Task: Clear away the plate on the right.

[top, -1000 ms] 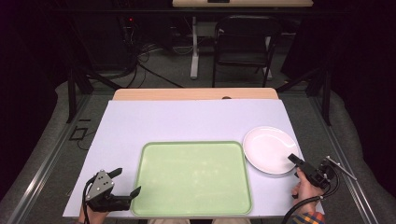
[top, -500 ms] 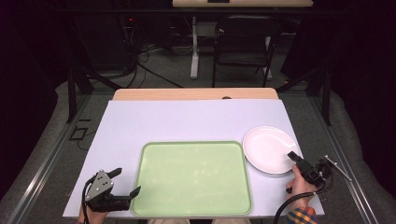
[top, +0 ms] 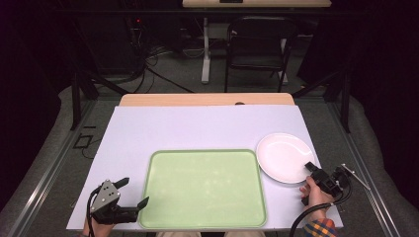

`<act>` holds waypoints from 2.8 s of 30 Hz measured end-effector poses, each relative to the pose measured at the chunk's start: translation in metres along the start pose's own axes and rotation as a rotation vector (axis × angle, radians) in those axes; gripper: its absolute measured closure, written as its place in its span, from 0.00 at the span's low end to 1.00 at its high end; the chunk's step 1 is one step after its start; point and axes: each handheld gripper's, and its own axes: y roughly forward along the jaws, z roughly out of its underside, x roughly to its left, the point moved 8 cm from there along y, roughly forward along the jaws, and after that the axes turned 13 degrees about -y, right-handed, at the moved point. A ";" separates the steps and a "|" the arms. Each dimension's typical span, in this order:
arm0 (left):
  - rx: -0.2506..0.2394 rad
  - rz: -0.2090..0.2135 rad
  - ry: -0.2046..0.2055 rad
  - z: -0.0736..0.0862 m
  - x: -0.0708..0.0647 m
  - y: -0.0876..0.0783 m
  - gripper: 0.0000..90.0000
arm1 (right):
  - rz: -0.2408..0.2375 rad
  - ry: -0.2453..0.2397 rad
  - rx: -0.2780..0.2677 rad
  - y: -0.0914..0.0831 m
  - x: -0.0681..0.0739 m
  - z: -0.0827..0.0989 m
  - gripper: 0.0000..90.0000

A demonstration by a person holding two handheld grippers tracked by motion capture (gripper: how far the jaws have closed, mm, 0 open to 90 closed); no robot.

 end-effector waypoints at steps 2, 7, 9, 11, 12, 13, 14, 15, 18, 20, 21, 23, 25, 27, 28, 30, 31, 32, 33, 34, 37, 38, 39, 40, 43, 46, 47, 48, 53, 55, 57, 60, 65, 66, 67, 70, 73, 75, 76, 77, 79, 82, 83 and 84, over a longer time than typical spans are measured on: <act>-0.001 0.001 0.000 0.000 0.000 0.000 0.08 | -0.007 0.007 0.006 0.000 -0.001 0.000 0.80; 0.001 0.000 0.001 0.000 0.000 0.000 0.09 | 0.003 -0.002 0.021 0.001 -0.002 -0.001 0.83; 0.002 0.001 0.003 0.000 0.000 0.000 0.09 | 0.031 -0.009 0.020 0.001 -0.002 0.000 0.87; 0.002 0.002 0.002 0.000 0.000 0.000 0.09 | 0.039 -0.019 0.021 0.001 -0.001 0.000 0.87; 0.001 0.002 0.000 0.000 0.000 0.000 0.09 | 0.040 -0.021 0.023 0.001 -0.001 0.000 0.88; 0.001 0.002 -0.001 0.000 0.000 0.000 0.09 | 0.041 -0.020 0.023 0.001 -0.001 0.000 0.88; 0.000 0.001 0.001 0.000 0.000 0.000 0.09 | 0.042 -0.023 0.023 0.001 -0.001 -0.001 0.88; 0.000 0.001 0.000 0.000 0.000 0.000 0.09 | 0.043 -0.026 0.026 0.001 -0.001 -0.001 0.88; 0.000 0.002 -0.001 0.000 0.000 -0.001 0.09 | 0.038 -0.023 0.031 0.001 -0.001 -0.001 0.89; 0.000 0.003 0.000 0.000 0.000 -0.001 0.09 | 0.034 -0.023 0.031 0.000 -0.001 -0.001 0.89; 0.000 0.002 0.001 0.000 0.000 -0.001 0.09 | 0.030 -0.013 0.033 0.000 -0.001 -0.001 0.89; -0.001 0.003 0.000 0.000 0.000 -0.001 0.09 | 0.024 -0.007 0.026 0.000 -0.002 -0.002 0.90; -0.001 0.002 0.001 0.000 0.000 -0.001 0.10 | 0.012 0.001 0.016 -0.001 -0.002 -0.003 0.91; -0.002 0.001 0.001 0.000 0.000 -0.001 0.10 | 0.000 0.003 0.008 -0.002 -0.001 -0.004 0.91; 0.001 0.001 0.001 0.000 0.000 -0.002 0.10 | -0.002 -0.003 0.004 -0.002 -0.001 -0.004 0.91; 0.000 0.001 0.002 0.000 0.001 -0.001 0.10 | -0.004 -0.013 0.001 -0.003 -0.001 -0.005 0.92; 0.000 0.001 0.002 0.000 0.001 -0.002 0.10 | -0.004 -0.016 -0.004 -0.003 0.000 -0.006 0.92; 0.000 0.001 0.002 0.000 0.001 -0.002 0.10 | -0.006 -0.016 -0.007 -0.003 0.001 -0.006 0.92; 0.000 0.001 0.003 0.000 0.001 -0.002 0.10 | -0.010 -0.017 -0.014 -0.004 0.001 -0.007 0.92; 0.000 0.002 0.003 0.000 0.001 -0.002 0.10 | -0.013 -0.022 -0.024 -0.005 0.002 -0.009 0.93; 0.000 0.002 0.003 0.000 0.001 -0.002 0.10 | -0.021 -0.026 -0.031 -0.007 0.005 -0.011 0.93; 0.000 0.002 0.003 0.000 0.001 -0.002 0.10 | -0.024 -0.024 -0.031 -0.007 0.006 -0.011 0.93; 0.000 0.002 0.003 0.000 0.001 -0.002 0.10 | -0.026 -0.023 -0.035 -0.008 0.006 -0.012 0.94; -0.001 0.003 0.004 0.000 0.001 -0.002 0.10 | -0.028 -0.029 -0.036 -0.008 0.007 -0.013 0.94; -0.001 0.002 0.003 0.000 0.001 -0.002 0.10 | -0.027 -0.067 -0.042 -0.011 0.012 -0.016 0.94; -0.001 0.002 0.004 0.000 0.000 -0.002 0.10 | -0.026 -0.128 -0.065 -0.015 0.020 -0.021 0.94; 0.000 0.002 0.004 0.000 0.000 -0.002 0.10 | -0.025 -0.139 -0.069 -0.016 0.022 -0.022 0.94; 0.000 0.002 0.004 0.000 0.000 -0.002 0.10 | -0.025 -0.156 -0.080 -0.017 0.024 -0.024 0.94; 0.001 0.003 0.004 0.000 0.000 -0.002 0.10 | -0.031 -0.184 -0.088 -0.019 0.027 -0.026 0.95; 0.001 0.004 0.004 0.000 0.000 -0.002 0.10 | -0.032 -0.190 -0.087 -0.020 0.029 -0.027 0.95; 0.001 0.004 0.005 0.000 0.000 -0.002 0.11 | -0.036 -0.193 -0.089 -0.021 0.031 -0.027 0.95; 0.001 0.005 0.005 0.000 0.000 -0.002 0.11 | -0.048 -0.199 -0.104 -0.023 0.034 -0.030 0.96; -0.004 0.008 0.005 -0.001 0.000 -0.003 0.12 | -0.074 -0.201 -0.108 -0.026 0.037 -0.031 0.97; -0.004 0.008 0.006 -0.001 0.000 -0.003 0.12 | -0.078 -0.202 -0.111 -0.026 0.038 -0.032 0.97; -0.004 0.008 0.008 -0.001 0.000 -0.003 0.12 | -0.080 -0.208 -0.114 -0.026 0.038 -0.032 0.97; -0.005 0.010 0.008 -0.001 0.000 -0.003 0.12 | -0.079 -0.232 -0.122 -0.028 0.043 -0.034 0.97; -0.008 0.013 0.005 -0.001 0.000 -0.003 0.13 | -0.082 -0.262 -0.137 -0.030 0.048 -0.035 0.97; -0.008 0.015 0.007 -0.001 0.000 -0.003 0.13 | -0.082 -0.280 -0.139 -0.032 0.050 -0.036 0.97; -0.008 0.015 0.007 -0.001 0.000 -0.003 0.13 | -0.086 -0.285 -0.139 -0.033 0.053 -0.037 0.97; -0.007 0.015 0.008 -0.001 0.000 -0.003 0.13 | -0.084 -0.298 -0.143 -0.034 0.054 -0.037 0.97; -0.008 0.016 0.008 -0.001 -0.001 -0.003 0.13 | -0.086 -0.318 -0.149 -0.034 0.057 -0.038 0.97; -0.008 0.016 0.006 -0.001 -0.001 -0.003 0.13 | -0.088 -0.351 -0.153 -0.037 0.064 -0.040 0.97; -0.009 0.016 0.006 -0.001 -0.001 -0.003 0.13 | -0.088 -0.364 -0.156 -0.038 0.065 -0.040 0.97; -0.010 0.017 0.005 -0.001 -0.001 -0.003 0.13 | -0.087 -0.380 -0.159 -0.039 0.068 -0.040 0.97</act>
